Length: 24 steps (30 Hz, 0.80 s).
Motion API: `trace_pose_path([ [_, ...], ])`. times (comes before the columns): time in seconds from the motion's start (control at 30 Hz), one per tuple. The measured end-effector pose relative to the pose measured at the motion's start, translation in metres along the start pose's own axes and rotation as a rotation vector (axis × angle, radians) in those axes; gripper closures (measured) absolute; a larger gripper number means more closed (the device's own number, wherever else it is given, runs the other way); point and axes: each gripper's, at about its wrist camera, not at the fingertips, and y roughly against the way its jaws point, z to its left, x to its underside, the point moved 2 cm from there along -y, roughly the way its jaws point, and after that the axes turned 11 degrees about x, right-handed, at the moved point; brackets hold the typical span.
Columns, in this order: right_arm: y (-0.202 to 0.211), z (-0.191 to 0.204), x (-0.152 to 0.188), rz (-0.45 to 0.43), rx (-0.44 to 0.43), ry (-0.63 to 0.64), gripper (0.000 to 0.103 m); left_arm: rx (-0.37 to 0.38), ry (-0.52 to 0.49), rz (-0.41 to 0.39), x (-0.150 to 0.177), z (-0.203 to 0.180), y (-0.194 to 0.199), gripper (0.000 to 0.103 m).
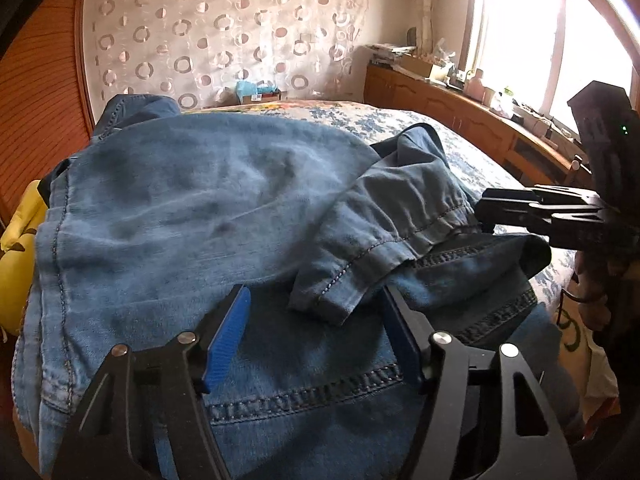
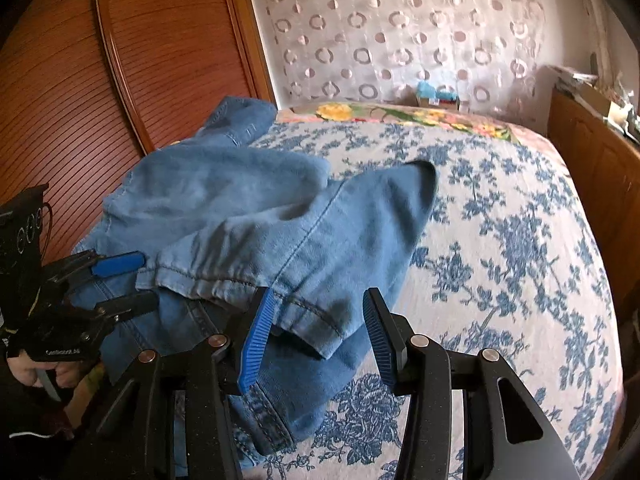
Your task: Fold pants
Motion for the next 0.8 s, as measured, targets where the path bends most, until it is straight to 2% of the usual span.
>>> trace_pose_path([
  [0.1, -0.008, -0.004, 0.006, 0.020, -0.015, -0.015, 0.052, 0.005, -0.006, -0.002, 0.001, -0.001, -0.001, 0.047],
  [0.2, -0.013, -0.002, 0.012, 0.039, -0.034, -0.025, 0.052, 0.010, -0.016, -0.003, -0.001, -0.003, -0.002, 0.061],
  [0.23, -0.013, -0.002, 0.013, 0.038, -0.034, -0.028, 0.052, 0.014, -0.022, -0.005, -0.001, -0.005, -0.001, 0.067],
  [0.37, -0.012, -0.003, 0.013, 0.016, -0.051, -0.041, 0.052, 0.009, -0.027, -0.021, -0.006, -0.004, 0.002, 0.079],
  [0.43, -0.011, -0.004, 0.012, 0.000, -0.076, -0.040, 0.070, 0.011, -0.027, -0.028, -0.008, -0.004, 0.005, 0.082],
  [0.47, -0.011, -0.005, 0.012, -0.006, -0.085, -0.037, 0.084, 0.014, -0.027, -0.031, -0.009, -0.004, 0.006, 0.082],
  [0.57, -0.003, -0.007, 0.008, -0.037, -0.099, -0.023, 0.096, 0.019, -0.036, -0.058, -0.013, -0.009, 0.015, 0.084],
  [0.8, 0.043, -0.009, -0.025, -0.183, -0.067, 0.037, 0.098, 0.063, -0.065, -0.167, -0.032, -0.030, 0.062, 0.085],
])
